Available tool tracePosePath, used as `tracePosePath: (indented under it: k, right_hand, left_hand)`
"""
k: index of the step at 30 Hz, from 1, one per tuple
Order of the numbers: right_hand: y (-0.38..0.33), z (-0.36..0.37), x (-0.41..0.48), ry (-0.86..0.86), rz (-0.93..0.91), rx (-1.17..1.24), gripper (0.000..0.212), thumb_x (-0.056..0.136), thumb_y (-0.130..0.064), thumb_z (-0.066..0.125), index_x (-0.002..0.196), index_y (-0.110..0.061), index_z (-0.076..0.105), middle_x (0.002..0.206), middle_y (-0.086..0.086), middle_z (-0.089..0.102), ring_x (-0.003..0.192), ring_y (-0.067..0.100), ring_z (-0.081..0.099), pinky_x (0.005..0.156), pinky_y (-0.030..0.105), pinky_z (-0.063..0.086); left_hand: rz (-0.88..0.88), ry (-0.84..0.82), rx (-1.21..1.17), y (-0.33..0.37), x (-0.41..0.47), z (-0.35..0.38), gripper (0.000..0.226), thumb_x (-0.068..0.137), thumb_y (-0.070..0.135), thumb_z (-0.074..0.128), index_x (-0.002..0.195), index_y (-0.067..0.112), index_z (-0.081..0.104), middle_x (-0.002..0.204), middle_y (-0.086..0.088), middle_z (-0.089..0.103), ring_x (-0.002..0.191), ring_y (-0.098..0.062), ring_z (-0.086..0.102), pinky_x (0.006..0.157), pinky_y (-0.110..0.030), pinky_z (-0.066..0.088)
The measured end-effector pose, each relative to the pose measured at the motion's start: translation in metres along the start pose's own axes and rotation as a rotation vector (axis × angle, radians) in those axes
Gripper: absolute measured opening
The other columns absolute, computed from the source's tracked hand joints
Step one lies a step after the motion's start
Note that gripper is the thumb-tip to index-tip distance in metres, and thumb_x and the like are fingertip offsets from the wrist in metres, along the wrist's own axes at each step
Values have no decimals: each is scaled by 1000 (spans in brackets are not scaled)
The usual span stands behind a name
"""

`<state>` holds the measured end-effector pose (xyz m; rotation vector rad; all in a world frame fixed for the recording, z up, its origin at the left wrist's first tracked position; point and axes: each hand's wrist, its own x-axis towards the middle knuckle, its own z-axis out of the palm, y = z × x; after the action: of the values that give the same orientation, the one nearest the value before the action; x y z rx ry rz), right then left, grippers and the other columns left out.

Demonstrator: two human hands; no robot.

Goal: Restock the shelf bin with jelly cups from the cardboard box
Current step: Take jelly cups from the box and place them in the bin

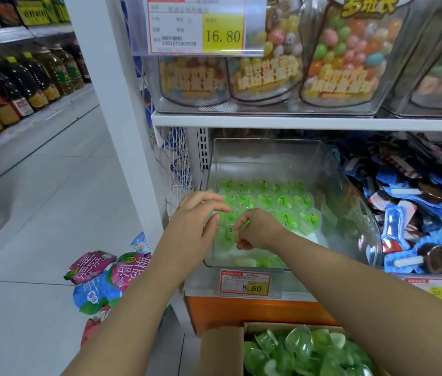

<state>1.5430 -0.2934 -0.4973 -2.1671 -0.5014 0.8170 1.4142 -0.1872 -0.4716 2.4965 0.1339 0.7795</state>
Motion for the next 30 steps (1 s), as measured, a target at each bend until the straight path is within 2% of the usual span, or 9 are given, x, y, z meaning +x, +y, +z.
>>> tracePosePath:
  k: [6, 9, 13, 16, 19, 21, 23, 26, 30]
  right_hand:
    - [6, -1, -1, -50, -23, -46, 20, 88, 3, 56, 77, -14, 54, 67, 11, 62, 56, 15, 61, 55, 22, 52]
    - [5, -1, -2, -58, -46, -58, 19, 89, 3, 53, 80, -14, 55, 71, 12, 63, 61, 17, 61, 68, 29, 55]
    - [5, -16, -14, -109, -102, -151, 18, 90, -5, 57, 106, -13, 61, 89, 15, 67, 72, 17, 63, 84, 34, 53]
    - [8, -44, -31, -49, -217, -386, 26, 85, -16, 67, 111, -13, 66, 102, 8, 69, 85, 15, 63, 83, 26, 48]
    - [14, -62, -47, -82, -194, -614, 26, 80, -30, 72, 101, -15, 70, 91, -6, 65, 84, 9, 58, 77, 21, 45]
    - [17, -61, -51, -123, -132, -698, 29, 77, -37, 74, 98, -16, 69, 86, -9, 61, 84, 10, 57, 79, 26, 48]
    - [19, -56, -51, -146, -110, -727, 27, 76, -36, 74, 95, -16, 68, 86, -6, 62, 81, 11, 57, 76, 26, 49]
    - [22, -57, -49, -141, -73, -629, 2, 80, -16, 67, 78, -17, 66, 88, 2, 70, 68, 9, 60, 61, 17, 46]
    - [34, -68, -46, -53, -18, -616, 18, 84, -8, 55, 89, -5, 71, 97, 10, 71, 79, 13, 62, 68, 20, 46]
  left_hand:
    - [1, 9, -4, -1, -1, 1, 24, 89, 1, 53, 101, 15, 70, 107, 11, 52, 108, -1, 44, 94, 2, 21]
    - [11, 12, -2, -1, 0, 2, 24, 88, 1, 54, 100, 14, 70, 108, 9, 54, 107, -1, 43, 94, 2, 21]
    - [4, 7, 11, -2, -1, 1, 23, 88, 2, 54, 100, 14, 70, 107, 6, 56, 109, -4, 44, 94, 2, 21]
    - [50, -22, 116, 0, 0, 0, 27, 89, 20, 45, 98, 18, 70, 106, 3, 61, 109, -10, 50, 97, -13, 30]
    - [182, -52, 303, 15, 12, 0, 21, 84, 18, 52, 94, 19, 71, 97, 3, 66, 96, -21, 62, 94, -32, 40]
    - [172, -180, 319, 32, 24, 3, 22, 84, 8, 61, 101, 19, 70, 104, 3, 65, 94, -22, 62, 91, -35, 45]
    - [59, -333, 268, 40, 35, 13, 34, 90, 3, 53, 115, 21, 64, 119, 3, 58, 104, -19, 58, 92, -35, 46]
    - [-118, -605, 310, 41, 48, 34, 54, 89, -7, 44, 133, 22, 52, 137, -5, 51, 122, -21, 51, 102, -33, 40]
    - [-278, -781, 365, 39, 46, 45, 63, 88, -13, 34, 145, 15, 37, 147, -14, 38, 133, -27, 41, 104, -28, 34]
